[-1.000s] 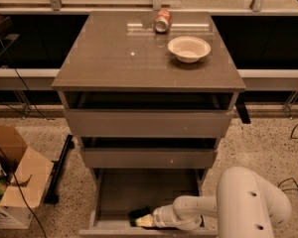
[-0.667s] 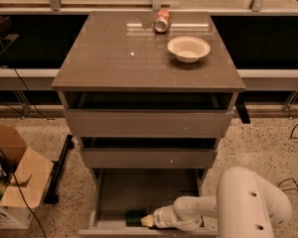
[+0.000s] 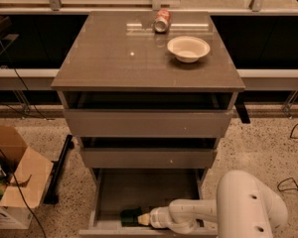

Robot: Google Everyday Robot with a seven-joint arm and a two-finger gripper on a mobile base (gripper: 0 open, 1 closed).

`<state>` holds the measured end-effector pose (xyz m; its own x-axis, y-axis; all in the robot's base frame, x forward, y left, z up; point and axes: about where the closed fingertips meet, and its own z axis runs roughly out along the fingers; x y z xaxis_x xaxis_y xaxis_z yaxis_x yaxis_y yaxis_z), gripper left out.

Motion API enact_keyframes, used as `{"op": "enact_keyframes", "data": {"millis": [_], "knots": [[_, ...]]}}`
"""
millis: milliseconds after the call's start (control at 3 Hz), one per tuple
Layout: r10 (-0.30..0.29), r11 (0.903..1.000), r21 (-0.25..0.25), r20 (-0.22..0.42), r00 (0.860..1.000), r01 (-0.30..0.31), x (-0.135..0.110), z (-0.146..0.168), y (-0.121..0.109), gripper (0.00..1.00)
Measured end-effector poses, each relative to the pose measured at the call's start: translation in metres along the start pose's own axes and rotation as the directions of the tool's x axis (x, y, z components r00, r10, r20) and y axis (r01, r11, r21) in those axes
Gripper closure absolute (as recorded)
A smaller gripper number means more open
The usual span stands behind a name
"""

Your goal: Pick sponge from bottom drawer and place on counter

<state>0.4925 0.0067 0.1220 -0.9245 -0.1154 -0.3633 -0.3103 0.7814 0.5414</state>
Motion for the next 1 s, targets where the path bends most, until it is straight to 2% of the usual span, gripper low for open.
{"op": "enact_keyframes", "data": {"millis": [333,667,1000], "knots": [[-0.029,0.9996,-0.006,0.044,0.999,0.029,-0.027,-0.018,0.015,1.00],[-0.083,0.9952,-0.041,0.125,0.989,0.089,-0.068,-0.053,0.037,1.00],[-0.135,0.9863,-0.067,0.197,0.971,0.151,-0.090,-0.093,0.056,1.00]]}}
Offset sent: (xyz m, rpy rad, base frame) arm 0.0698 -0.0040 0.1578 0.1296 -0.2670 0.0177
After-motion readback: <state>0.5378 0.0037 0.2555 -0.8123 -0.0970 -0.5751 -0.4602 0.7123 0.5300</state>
